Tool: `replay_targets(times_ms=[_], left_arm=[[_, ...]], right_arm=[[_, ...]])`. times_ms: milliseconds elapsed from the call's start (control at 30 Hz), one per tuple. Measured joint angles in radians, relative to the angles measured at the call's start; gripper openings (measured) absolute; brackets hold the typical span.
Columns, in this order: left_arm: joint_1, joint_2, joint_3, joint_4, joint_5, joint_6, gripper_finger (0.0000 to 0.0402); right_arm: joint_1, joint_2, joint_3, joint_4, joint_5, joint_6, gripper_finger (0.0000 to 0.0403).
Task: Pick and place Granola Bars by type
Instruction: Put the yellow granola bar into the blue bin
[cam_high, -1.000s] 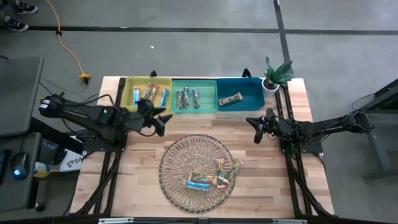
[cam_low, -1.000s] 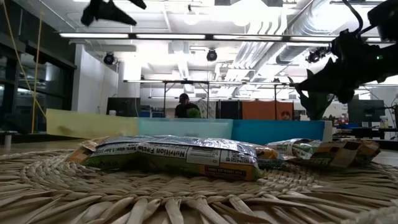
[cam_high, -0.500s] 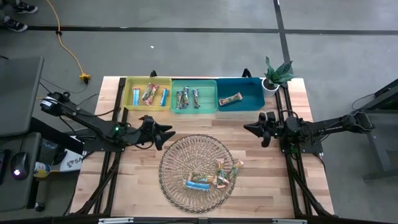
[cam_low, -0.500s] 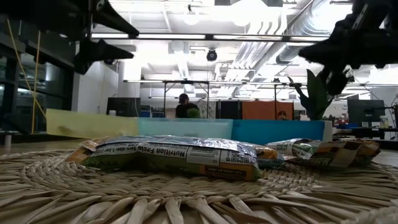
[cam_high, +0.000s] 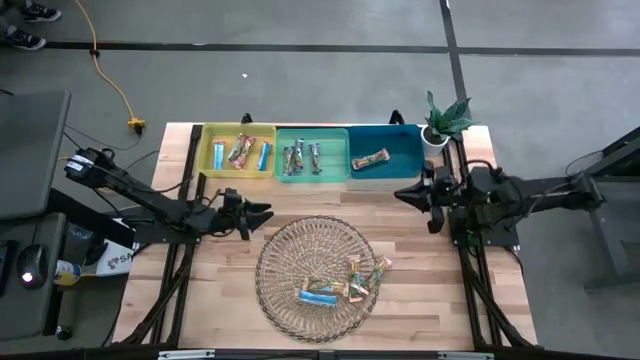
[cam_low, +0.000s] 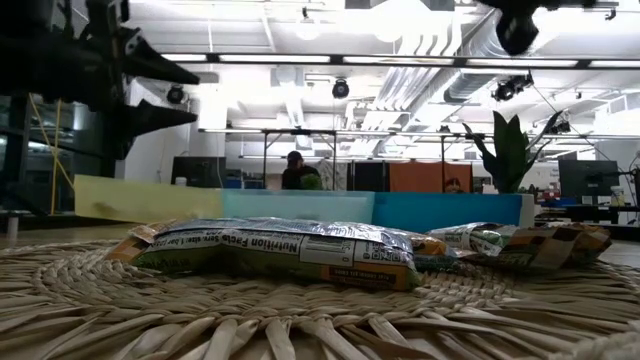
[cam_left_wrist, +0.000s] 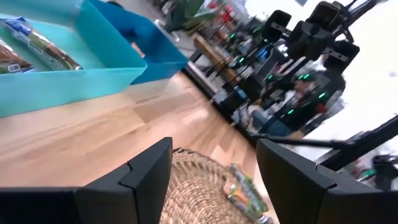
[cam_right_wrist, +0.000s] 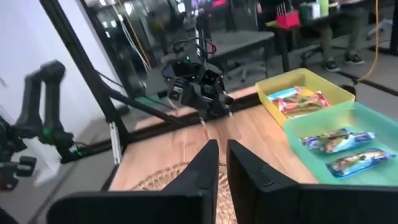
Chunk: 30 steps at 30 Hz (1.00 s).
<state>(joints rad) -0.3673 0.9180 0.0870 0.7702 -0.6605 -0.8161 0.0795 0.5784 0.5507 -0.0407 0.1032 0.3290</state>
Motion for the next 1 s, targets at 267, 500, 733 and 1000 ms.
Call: replay_targets(times_ms=[267, 500, 733, 1000], left_arm=[[0.001, 0.003, -0.070, 0.116, 0.018, 0.063, 0.0230], [0.118, 0.000, -0.074, 0.127, 0.081, 0.200, 0.0230], [0.313, -0.001, -0.075, 0.155, 0.447, 0.271, 0.0230], [0.465, 0.000, -0.076, 0.220, 0.794, 0.360, 0.0230]], right_arm=[[0.010, 0.236, 0.330, -0.210, -0.076, -0.046, 0.0053], [0.086, 0.508, 0.538, -0.329, -0.079, -0.050, 0.0074], [0.127, 0.746, 0.677, -0.342, -0.077, 0.005, 0.0076], [0.208, 0.969, 0.819, -0.493, -0.086, 0.078, 0.0076]])
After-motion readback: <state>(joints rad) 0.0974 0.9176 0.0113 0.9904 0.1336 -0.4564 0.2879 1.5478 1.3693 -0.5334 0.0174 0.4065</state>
